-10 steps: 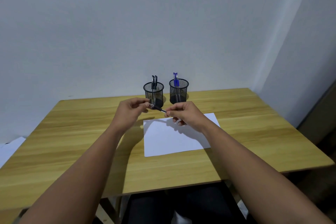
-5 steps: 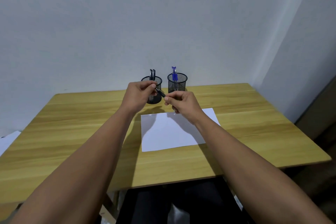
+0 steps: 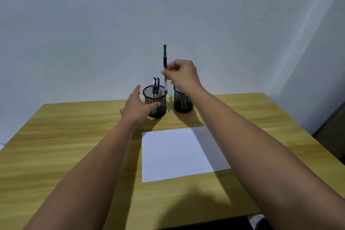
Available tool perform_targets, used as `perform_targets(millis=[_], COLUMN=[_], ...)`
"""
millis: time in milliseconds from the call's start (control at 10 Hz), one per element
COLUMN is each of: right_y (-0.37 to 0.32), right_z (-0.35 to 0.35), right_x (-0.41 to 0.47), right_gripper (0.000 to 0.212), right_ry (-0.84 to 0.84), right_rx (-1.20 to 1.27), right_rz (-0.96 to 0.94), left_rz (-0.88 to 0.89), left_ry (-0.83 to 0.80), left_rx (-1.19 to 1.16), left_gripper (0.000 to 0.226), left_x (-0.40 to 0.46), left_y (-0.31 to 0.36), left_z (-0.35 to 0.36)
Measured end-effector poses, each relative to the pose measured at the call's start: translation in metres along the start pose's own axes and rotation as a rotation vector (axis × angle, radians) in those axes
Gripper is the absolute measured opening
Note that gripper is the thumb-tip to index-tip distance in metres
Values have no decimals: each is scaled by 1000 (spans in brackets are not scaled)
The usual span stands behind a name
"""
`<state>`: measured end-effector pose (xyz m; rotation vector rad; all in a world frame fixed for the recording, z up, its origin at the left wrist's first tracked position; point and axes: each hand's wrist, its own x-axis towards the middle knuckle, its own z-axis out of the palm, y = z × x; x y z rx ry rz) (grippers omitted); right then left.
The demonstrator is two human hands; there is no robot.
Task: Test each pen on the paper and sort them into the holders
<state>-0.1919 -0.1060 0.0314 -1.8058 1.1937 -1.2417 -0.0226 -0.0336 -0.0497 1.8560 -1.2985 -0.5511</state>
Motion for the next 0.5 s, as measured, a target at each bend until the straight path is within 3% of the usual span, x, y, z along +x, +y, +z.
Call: perform_targets(millis=[100,200,400,500], right_y=[4,16,25,7], right_z=[22,42,56,35], right_x=[9,8,-4,-12], right_gripper=[15,17,12,12], right_ry=[-13,-63,-53,102], right_rx=[-94,-210,-377,-173], right_rz=[-3,33,61,73], left_rz=[-30,9,44,82], left_ry=[25,91,107,178], left_rx=[60,31,-12,-53], left_gripper=[110,79,79,83], left_x=[10,12,6,-3], left_y=[-8,-15,-15,-12], left_z=[18,27,26,20])
